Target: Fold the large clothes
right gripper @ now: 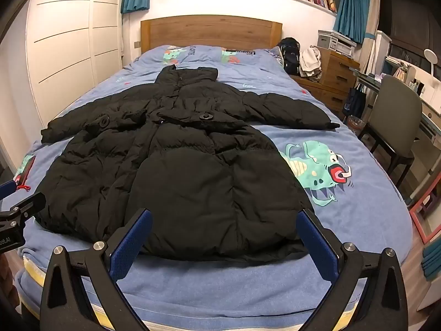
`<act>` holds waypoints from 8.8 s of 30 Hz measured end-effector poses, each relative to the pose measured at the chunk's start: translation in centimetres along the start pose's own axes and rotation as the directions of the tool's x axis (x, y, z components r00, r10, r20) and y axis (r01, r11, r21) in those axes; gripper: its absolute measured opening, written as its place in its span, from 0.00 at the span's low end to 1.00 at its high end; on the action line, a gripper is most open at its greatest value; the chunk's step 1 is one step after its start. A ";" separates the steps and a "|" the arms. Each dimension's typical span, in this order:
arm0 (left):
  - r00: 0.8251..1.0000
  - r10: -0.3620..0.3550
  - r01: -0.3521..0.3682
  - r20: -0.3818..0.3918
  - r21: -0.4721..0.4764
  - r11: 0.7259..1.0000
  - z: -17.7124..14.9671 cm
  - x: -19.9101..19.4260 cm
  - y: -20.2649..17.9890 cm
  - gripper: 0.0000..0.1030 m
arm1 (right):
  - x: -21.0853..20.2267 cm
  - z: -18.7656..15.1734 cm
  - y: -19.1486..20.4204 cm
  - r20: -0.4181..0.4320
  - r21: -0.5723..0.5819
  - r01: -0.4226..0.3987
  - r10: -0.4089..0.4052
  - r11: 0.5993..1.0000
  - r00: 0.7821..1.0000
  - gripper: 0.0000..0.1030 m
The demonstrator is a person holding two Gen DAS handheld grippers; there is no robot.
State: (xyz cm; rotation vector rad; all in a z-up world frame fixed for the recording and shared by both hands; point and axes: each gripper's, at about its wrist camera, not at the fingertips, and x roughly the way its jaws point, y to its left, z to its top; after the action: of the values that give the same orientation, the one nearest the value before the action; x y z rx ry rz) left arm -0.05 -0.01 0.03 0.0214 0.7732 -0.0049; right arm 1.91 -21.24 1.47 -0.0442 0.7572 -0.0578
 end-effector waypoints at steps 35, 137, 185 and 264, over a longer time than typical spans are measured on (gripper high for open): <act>1.000 0.015 -0.015 -0.024 -0.013 1.000 0.0 0.2 0.4 1.00 | -0.1 0.1 0.2 0.001 -0.014 0.011 -0.011 1.000 1.000 0.99; 0.984 0.076 -0.078 -0.161 -0.008 0.997 16.9 22.0 2.9 1.00 | 33.5 16.2 -27.6 -0.041 0.608 -0.125 0.189 0.784 0.981 0.99; 0.989 0.083 -0.117 -0.125 -0.297 0.948 14.8 17.4 17.0 1.00 | 30.6 34.5 -8.9 0.156 0.296 -0.525 0.502 0.798 0.851 0.10; 0.964 0.146 -0.242 -0.223 -0.497 0.833 12.7 22.9 30.0 1.00 | 36.0 24.2 12.2 -0.239 -0.144 -0.241 0.203 0.960 0.950 0.73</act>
State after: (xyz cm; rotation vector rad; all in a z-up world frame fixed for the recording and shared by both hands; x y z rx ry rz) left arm 25.55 29.76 -6.38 -0.4246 0.9273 0.4100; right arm 45.07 -11.10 -6.38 -0.1174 0.9854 0.2224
